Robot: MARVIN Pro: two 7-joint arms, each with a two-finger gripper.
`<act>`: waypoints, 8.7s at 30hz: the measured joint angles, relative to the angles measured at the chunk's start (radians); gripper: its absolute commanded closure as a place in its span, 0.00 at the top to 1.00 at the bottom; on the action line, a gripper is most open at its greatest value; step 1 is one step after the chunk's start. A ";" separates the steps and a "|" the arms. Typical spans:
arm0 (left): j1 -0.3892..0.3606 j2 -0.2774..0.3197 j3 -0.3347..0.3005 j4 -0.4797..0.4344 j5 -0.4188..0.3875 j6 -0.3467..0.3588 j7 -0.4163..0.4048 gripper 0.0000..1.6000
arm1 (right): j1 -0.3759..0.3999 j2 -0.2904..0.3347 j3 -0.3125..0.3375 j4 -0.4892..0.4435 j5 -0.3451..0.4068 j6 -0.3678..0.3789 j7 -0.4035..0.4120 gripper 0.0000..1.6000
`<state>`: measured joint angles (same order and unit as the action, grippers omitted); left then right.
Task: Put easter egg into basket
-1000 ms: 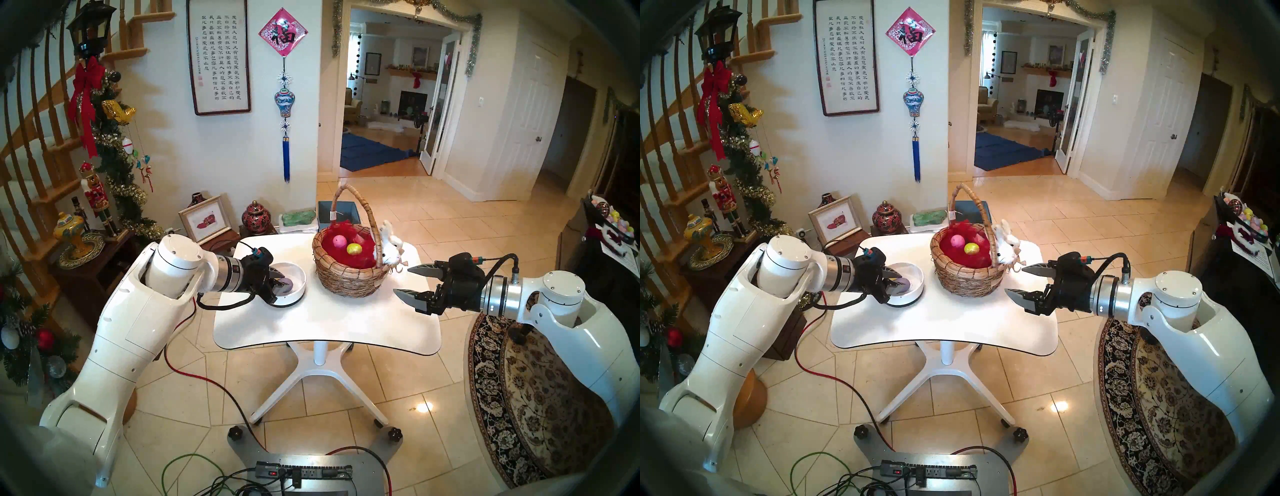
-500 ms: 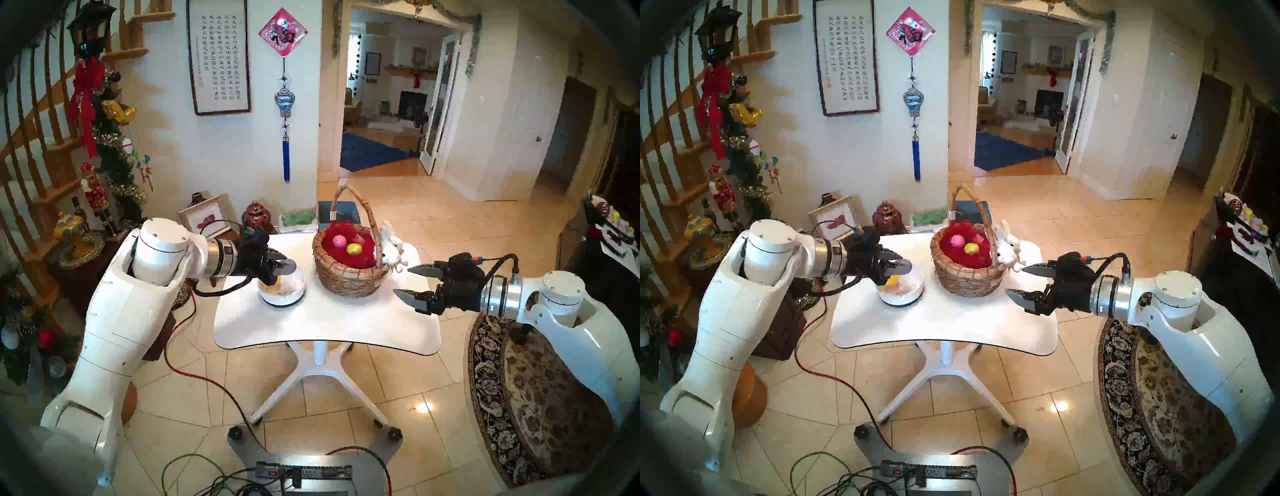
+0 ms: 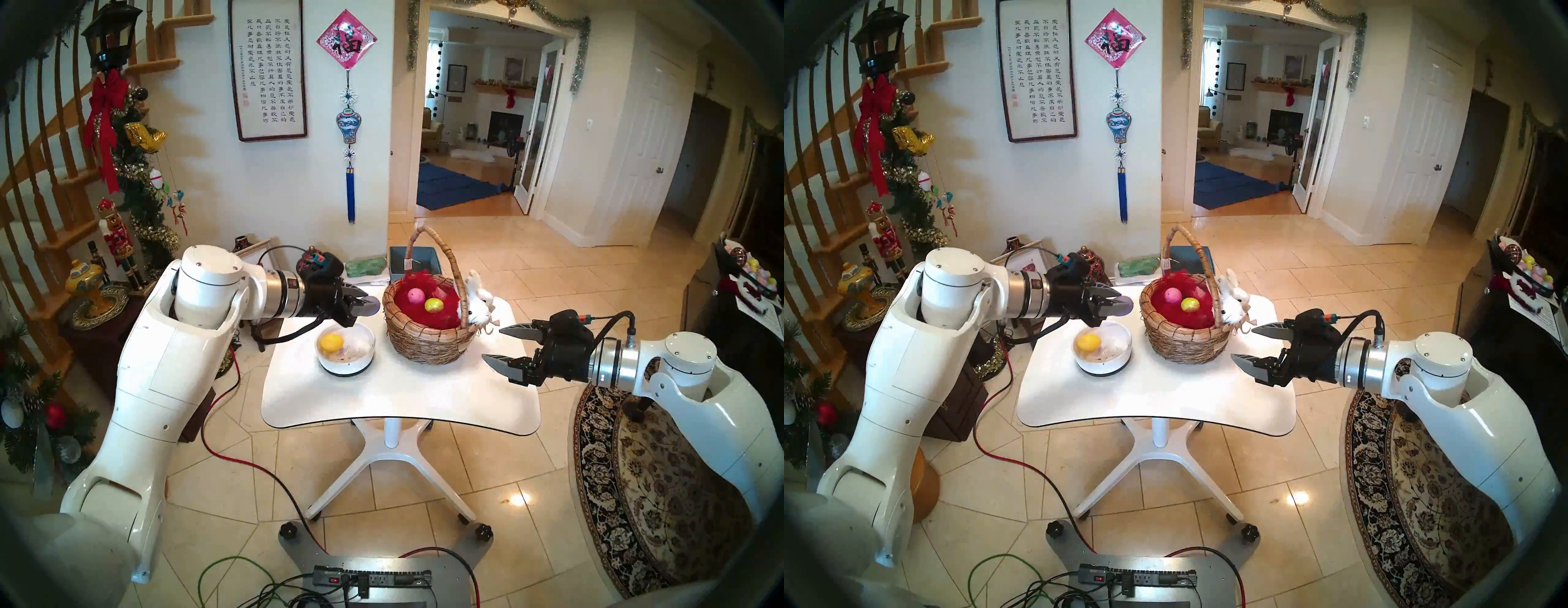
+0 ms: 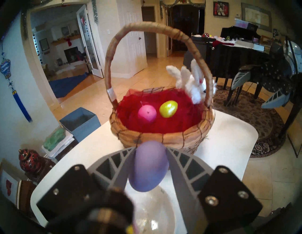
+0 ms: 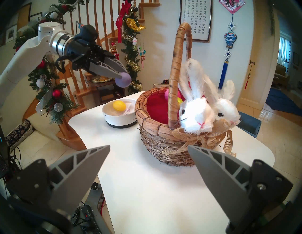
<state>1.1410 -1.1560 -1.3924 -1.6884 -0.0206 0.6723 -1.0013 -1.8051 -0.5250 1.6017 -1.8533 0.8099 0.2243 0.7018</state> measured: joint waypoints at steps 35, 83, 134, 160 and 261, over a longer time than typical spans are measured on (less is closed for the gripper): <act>-0.283 -0.269 0.187 0.442 0.018 -0.063 0.053 0.79 | 0.000 0.000 0.000 0.000 0.000 0.000 0.000 1.00; -0.029 0.039 0.000 0.154 -0.035 -0.023 -0.120 1.00 | 0.000 0.000 -0.001 0.000 0.000 0.000 0.000 1.00; 0.209 0.127 -0.054 0.048 -0.004 -0.056 0.052 0.98 | 0.000 0.000 -0.001 0.000 0.000 0.000 0.000 1.00; 0.058 0.099 0.008 0.223 0.004 -0.080 -0.005 0.95 | 0.000 0.000 -0.001 0.000 0.000 0.000 0.000 1.00; -0.009 0.086 0.007 0.045 0.015 -0.161 -0.079 0.39 | 0.000 0.001 -0.001 0.000 0.000 0.000 0.000 1.00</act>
<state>1.1318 -1.0696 -1.3858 -1.6435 -0.0056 0.5114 -1.0805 -1.8052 -0.5245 1.6010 -1.8533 0.8103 0.2239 0.7015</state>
